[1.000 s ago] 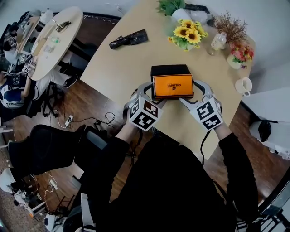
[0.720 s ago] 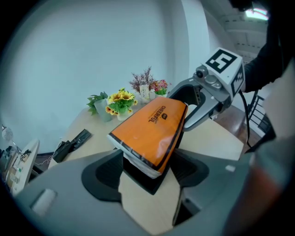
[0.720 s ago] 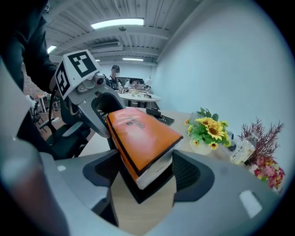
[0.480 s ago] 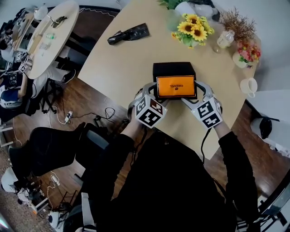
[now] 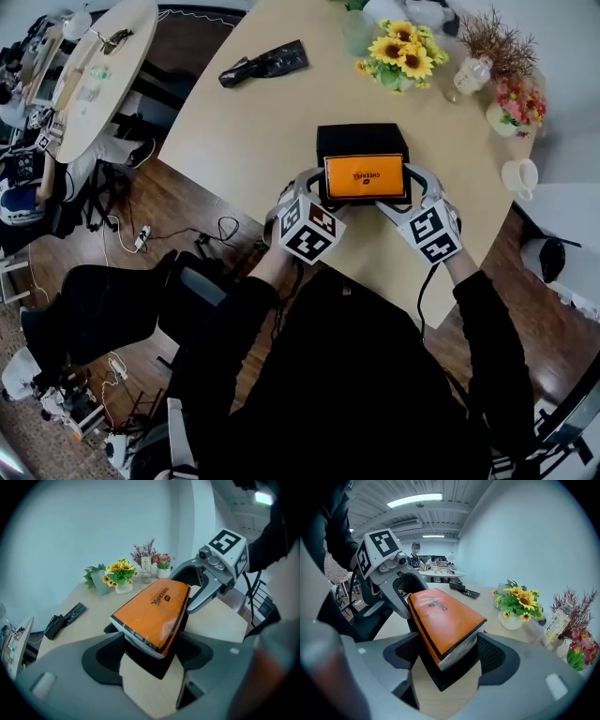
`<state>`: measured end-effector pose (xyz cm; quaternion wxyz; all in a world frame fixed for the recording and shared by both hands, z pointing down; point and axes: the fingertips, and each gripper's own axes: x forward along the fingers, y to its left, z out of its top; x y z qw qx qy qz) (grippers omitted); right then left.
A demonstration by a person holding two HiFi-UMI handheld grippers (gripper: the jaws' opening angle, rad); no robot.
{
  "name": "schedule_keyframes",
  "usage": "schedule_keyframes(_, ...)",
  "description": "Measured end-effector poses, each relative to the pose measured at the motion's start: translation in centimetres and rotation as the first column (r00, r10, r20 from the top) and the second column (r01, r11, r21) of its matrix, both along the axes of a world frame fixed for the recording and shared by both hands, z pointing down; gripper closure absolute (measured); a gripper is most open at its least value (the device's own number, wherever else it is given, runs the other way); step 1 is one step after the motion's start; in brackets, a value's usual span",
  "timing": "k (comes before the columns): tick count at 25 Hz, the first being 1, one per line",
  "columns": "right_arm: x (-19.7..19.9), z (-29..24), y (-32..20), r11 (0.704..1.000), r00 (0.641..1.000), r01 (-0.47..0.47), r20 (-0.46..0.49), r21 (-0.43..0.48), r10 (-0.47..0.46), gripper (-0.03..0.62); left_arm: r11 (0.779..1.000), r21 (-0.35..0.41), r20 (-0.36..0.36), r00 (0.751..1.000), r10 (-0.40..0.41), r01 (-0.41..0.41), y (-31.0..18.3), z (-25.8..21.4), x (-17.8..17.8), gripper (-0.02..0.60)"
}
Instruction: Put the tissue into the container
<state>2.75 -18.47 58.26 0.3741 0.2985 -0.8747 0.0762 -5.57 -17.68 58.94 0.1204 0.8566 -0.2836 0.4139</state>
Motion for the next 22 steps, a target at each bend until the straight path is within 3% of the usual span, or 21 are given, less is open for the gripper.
schedule_keyframes(3, -0.3, -0.2, 0.2, 0.999, 0.999, 0.040, -0.028, 0.031, -0.039, 0.163, 0.999, 0.034, 0.000, 1.000, 0.004, -0.004, 0.1, -0.2, 0.1, 0.247)
schedule_keyframes(5, -0.7, -0.2, 0.7, 0.998, 0.998, 0.055, -0.015, 0.030, -0.055, 0.078, 0.999, 0.033, -0.011, 1.000, 0.002, -0.002, 0.3, -0.4, 0.3, 0.192)
schedule_keyframes(22, 0.0, -1.6, 1.7, 0.997, 0.999, 0.025, 0.025, 0.067, -0.027, 0.075, 0.999, 0.051, -0.027, 1.000, 0.000, 0.002, 1.8, -1.7, 1.4, 0.184)
